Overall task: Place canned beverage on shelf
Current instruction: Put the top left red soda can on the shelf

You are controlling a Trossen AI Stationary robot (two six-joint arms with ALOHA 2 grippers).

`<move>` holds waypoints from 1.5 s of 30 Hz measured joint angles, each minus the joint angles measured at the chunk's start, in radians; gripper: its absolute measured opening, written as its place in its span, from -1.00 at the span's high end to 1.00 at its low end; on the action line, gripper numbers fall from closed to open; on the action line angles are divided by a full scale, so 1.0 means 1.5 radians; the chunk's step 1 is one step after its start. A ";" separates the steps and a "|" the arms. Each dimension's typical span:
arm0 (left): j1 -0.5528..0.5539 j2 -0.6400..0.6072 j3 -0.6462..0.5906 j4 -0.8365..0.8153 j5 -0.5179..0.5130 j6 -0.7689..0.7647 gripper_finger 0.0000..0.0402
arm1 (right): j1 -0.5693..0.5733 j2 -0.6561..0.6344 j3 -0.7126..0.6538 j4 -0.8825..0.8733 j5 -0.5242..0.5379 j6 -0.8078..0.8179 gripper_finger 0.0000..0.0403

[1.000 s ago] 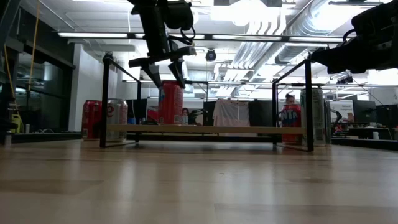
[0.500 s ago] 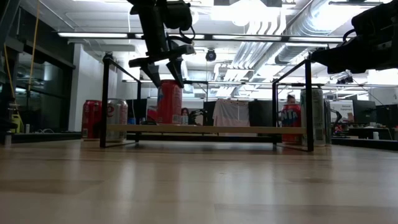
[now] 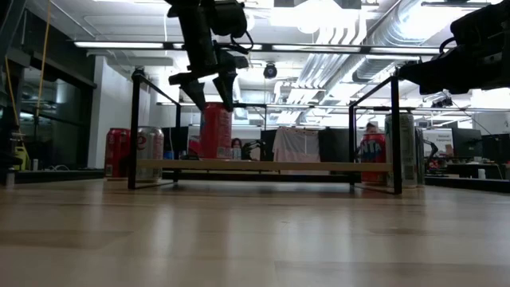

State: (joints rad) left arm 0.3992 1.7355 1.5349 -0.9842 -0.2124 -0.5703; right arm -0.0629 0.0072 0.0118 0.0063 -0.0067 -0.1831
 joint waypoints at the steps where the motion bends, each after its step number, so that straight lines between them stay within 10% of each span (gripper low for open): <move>1: 0.000 0.000 0.003 0.002 0.000 0.005 -0.38 | 0.000 0.000 0.000 0.000 0.000 0.000 1.00; 13: 0.010 0.000 0.068 -0.008 0.010 0.101 -0.40 | 0.000 0.000 0.000 0.000 0.000 0.000 1.00; 29: 0.037 -0.001 0.142 -0.147 0.122 0.797 -0.40 | 0.000 0.000 0.000 0.000 0.000 0.000 1.00; 45: 0.060 0.064 0.132 -0.107 0.143 0.871 -0.40 | 0.000 0.000 0.000 0.000 0.000 0.000 1.00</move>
State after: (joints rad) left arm 0.4885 1.8310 1.7325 -1.1447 0.0016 0.7369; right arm -0.0631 0.0071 0.0120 0.0063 -0.0068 -0.1830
